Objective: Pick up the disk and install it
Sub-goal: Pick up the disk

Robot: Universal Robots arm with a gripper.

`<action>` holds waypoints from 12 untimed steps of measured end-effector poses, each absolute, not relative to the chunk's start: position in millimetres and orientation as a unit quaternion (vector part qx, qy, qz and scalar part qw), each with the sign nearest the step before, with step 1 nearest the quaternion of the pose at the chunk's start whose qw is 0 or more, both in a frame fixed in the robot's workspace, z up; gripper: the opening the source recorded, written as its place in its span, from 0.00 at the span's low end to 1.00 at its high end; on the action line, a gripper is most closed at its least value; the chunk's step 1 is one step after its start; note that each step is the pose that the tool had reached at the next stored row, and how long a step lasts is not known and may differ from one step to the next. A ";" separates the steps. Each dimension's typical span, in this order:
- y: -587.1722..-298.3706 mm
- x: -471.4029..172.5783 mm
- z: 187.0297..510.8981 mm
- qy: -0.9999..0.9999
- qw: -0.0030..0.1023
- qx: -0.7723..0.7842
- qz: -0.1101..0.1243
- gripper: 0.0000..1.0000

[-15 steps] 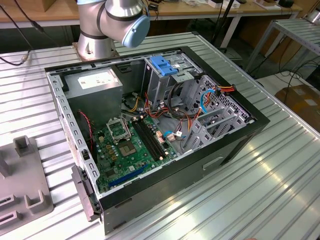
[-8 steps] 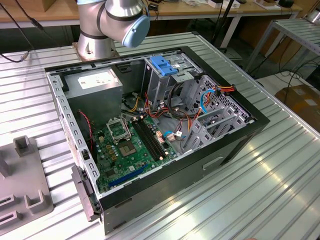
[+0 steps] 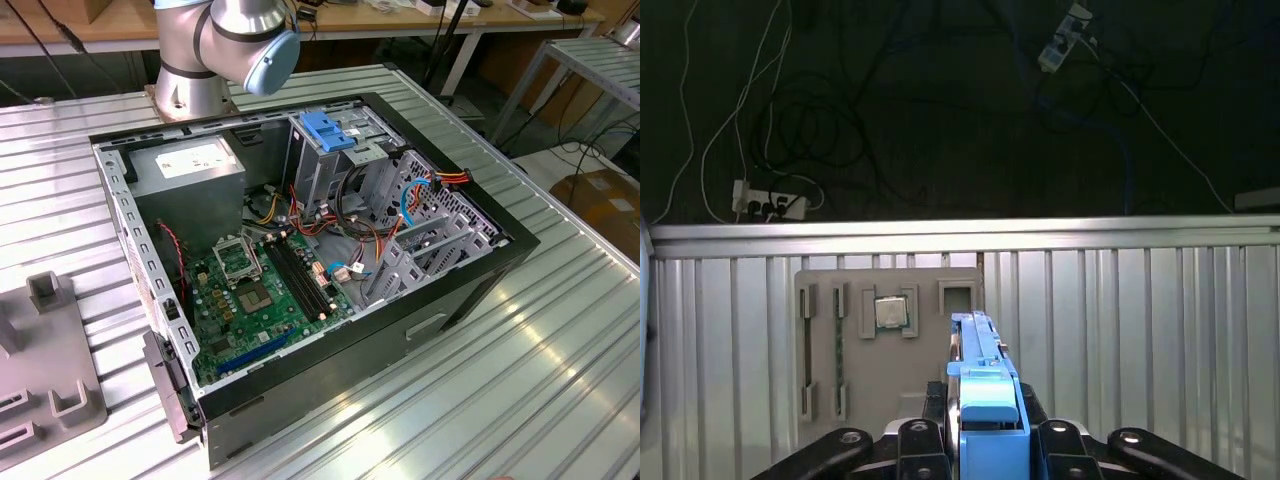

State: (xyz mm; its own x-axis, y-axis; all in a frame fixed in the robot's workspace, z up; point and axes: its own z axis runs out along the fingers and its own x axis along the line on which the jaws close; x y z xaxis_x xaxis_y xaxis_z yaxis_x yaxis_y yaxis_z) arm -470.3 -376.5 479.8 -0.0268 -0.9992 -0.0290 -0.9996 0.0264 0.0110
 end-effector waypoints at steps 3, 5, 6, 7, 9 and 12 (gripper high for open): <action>-376.5 -470.3 490.2 0.716 0.006 -0.698 0.014 0.37; -376.5 -470.3 498.1 0.716 0.006 -0.698 0.014 0.37; -376.5 -470.3 500.5 0.716 0.006 -0.698 0.015 0.37; -376.5 -470.3 505.0 0.716 0.006 -0.698 0.015 0.37; -376.5 -470.3 509.9 0.716 0.006 -0.698 0.015 0.37; -376.5 -470.3 515.4 0.716 0.006 -0.698 0.015 0.37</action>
State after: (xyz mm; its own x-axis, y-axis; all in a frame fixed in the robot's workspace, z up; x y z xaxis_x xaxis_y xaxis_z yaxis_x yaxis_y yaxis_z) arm -470.3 -376.5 515.4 -0.0268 -0.9992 -0.0296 -0.9996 0.0264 0.0129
